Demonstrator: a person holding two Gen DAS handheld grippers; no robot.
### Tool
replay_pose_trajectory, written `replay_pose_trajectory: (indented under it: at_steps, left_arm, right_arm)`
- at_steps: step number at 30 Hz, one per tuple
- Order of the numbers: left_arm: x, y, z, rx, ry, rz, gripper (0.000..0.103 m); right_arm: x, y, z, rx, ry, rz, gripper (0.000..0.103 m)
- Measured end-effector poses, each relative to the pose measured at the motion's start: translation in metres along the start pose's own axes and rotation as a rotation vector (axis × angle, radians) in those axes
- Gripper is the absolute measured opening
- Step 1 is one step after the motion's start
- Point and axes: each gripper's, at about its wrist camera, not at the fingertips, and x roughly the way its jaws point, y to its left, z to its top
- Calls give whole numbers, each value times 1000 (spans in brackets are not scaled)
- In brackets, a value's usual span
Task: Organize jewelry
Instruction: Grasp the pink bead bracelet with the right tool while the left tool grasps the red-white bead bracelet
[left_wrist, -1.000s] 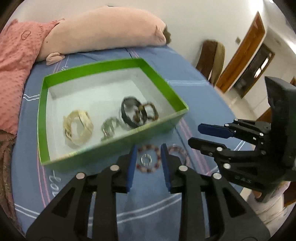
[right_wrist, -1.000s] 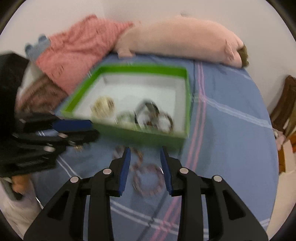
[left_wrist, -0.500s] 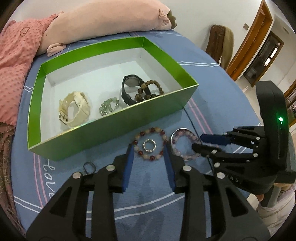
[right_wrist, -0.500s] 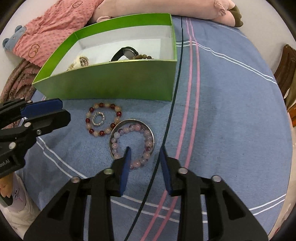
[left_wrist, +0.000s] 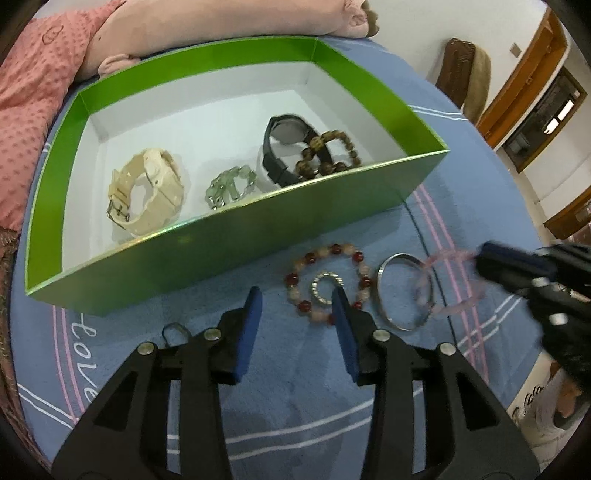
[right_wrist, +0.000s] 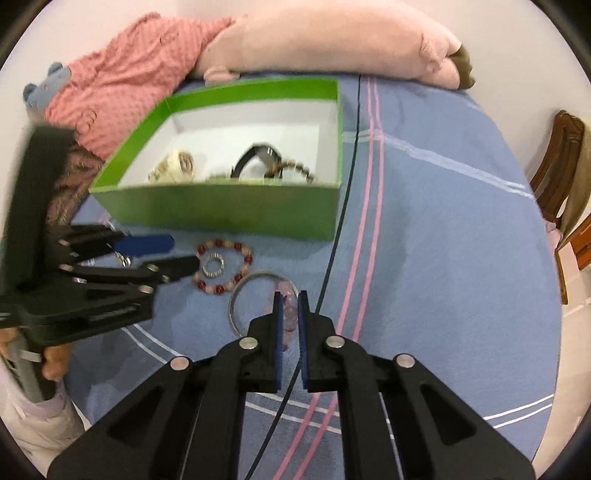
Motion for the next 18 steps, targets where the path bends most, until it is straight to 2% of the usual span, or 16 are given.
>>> replay_pose_trajectory:
  at_steps: [7,8,11,18]
  left_arm:
    - [11,-3,2,4,6,42,38]
    - [11,-3,2,2,5,37,33]
    - [10,0,0,-15,10,30,9]
    - [2,11,-15,-39,9,105,8]
  right_arm:
    - [1,-3,3,2,-13,-16,7]
    - [2,-3,4,3,-13,-16,7]
    - [5,-2,3,7,-7,-15,7]
    - [7,-2,2,11,-7,-1,7]
